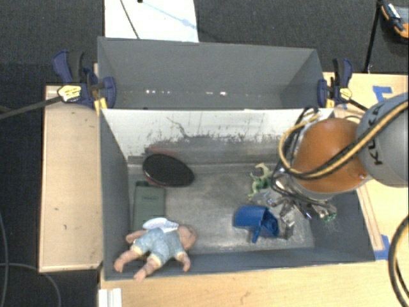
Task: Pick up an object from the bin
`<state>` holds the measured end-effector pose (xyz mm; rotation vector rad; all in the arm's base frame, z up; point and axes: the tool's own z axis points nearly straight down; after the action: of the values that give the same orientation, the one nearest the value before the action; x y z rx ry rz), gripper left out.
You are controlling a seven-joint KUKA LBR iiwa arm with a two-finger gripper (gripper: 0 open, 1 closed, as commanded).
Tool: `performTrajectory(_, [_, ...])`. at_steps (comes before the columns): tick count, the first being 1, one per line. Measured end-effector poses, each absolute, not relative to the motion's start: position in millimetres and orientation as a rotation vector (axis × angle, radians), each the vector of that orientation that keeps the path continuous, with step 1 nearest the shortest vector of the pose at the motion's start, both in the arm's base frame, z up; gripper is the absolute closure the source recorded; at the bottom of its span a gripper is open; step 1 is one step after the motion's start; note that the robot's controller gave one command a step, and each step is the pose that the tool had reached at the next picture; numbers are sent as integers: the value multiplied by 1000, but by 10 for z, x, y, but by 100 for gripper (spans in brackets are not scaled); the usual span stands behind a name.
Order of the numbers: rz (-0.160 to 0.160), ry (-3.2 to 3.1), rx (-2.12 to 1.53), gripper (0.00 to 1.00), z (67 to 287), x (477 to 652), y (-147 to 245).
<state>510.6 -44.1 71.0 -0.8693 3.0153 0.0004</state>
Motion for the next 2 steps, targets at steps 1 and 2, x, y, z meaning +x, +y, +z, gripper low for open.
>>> performTrajectory(1, [-1,3020,-865,100,709,5093,-475])
performTrajectory(2, [-18,2793,-1375,100,746,4960,-877])
